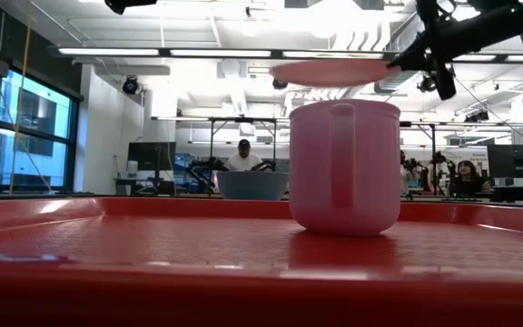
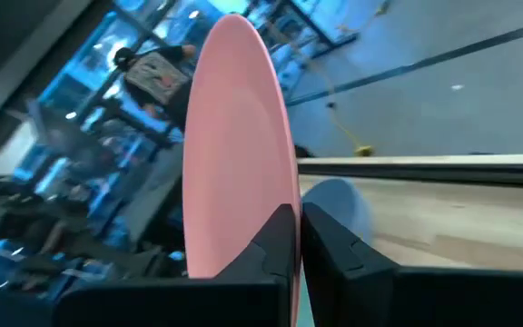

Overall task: Set up tray
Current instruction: Put the pink plate on the tray to the left of the purple mug

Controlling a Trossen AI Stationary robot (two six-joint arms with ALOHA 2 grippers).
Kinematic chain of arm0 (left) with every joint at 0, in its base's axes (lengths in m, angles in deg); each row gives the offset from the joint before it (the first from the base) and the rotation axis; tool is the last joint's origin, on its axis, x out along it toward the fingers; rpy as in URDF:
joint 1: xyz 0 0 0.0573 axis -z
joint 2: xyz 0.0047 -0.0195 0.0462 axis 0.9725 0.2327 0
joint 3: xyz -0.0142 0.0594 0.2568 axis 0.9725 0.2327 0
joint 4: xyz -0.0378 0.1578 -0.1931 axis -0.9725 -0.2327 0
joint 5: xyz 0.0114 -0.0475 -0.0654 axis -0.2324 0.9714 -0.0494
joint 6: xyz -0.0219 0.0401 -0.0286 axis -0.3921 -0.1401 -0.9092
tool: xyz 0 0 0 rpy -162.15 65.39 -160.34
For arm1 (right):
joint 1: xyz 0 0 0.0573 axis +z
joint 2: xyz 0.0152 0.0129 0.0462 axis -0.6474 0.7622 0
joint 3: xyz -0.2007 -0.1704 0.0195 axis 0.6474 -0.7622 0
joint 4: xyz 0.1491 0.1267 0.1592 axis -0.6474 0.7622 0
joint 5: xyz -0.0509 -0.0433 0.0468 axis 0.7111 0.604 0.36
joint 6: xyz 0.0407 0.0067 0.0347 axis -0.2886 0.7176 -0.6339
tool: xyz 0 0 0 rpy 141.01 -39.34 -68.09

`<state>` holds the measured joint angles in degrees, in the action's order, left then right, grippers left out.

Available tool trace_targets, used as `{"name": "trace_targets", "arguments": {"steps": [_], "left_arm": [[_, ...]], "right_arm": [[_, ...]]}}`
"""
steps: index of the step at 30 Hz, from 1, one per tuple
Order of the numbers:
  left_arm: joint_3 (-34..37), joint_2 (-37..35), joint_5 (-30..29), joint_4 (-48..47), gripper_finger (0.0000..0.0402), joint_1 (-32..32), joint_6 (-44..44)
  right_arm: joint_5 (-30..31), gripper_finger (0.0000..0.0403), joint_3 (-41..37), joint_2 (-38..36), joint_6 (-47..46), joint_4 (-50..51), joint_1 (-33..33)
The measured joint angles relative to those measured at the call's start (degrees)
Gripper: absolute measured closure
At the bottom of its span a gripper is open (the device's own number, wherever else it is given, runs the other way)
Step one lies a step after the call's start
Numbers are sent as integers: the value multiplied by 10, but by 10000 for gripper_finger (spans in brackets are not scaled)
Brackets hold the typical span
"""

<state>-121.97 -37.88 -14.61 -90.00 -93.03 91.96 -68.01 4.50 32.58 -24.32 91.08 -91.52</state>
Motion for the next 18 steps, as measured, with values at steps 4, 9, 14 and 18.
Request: {"name": "trace_targets", "arguments": {"steps": [4, 9, 14, 18], "left_arm": [[0, 0, 0, 7, 115, 0, 0], [0, 0, 0, 8, 115, 0, -8], [0, 0, -1, 8, 115, 0, -13], [0, 1, -8, 9, 115, 0, -14]], "right_arm": [[-8, 403, 0, 0, -13, -30, 39], [11, 403, 0, 10, -33, -75, 116], [55, 403, 0, 52, -34, -76, 212], [93, 402, 0, 111, -39, -119, 287]]}}
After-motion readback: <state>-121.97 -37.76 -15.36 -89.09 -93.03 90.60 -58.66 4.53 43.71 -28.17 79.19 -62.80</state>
